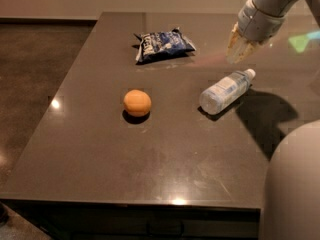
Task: Move blue plastic bottle near blue chip bag
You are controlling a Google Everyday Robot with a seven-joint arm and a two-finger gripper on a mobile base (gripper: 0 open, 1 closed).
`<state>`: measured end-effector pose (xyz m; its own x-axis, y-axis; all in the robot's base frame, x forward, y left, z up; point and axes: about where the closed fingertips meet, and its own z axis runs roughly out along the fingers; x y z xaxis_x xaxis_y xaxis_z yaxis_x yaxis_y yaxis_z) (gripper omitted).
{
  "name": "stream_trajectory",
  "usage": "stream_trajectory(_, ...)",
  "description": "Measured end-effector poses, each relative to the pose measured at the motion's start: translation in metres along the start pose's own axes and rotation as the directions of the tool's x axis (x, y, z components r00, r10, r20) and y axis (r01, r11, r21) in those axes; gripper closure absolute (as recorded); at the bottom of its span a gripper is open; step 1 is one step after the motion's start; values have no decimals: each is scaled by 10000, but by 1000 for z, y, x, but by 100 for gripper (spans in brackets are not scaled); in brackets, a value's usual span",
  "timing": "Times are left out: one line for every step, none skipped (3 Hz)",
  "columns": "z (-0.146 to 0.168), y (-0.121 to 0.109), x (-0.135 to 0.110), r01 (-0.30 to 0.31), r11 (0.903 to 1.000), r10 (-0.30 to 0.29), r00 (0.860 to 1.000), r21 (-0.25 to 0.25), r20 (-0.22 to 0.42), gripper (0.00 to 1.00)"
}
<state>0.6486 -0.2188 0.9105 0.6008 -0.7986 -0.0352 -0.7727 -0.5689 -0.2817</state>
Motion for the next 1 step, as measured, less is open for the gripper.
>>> stream_trajectory(2,-4,-1,57,9999,-57,10000,141,-5,75)
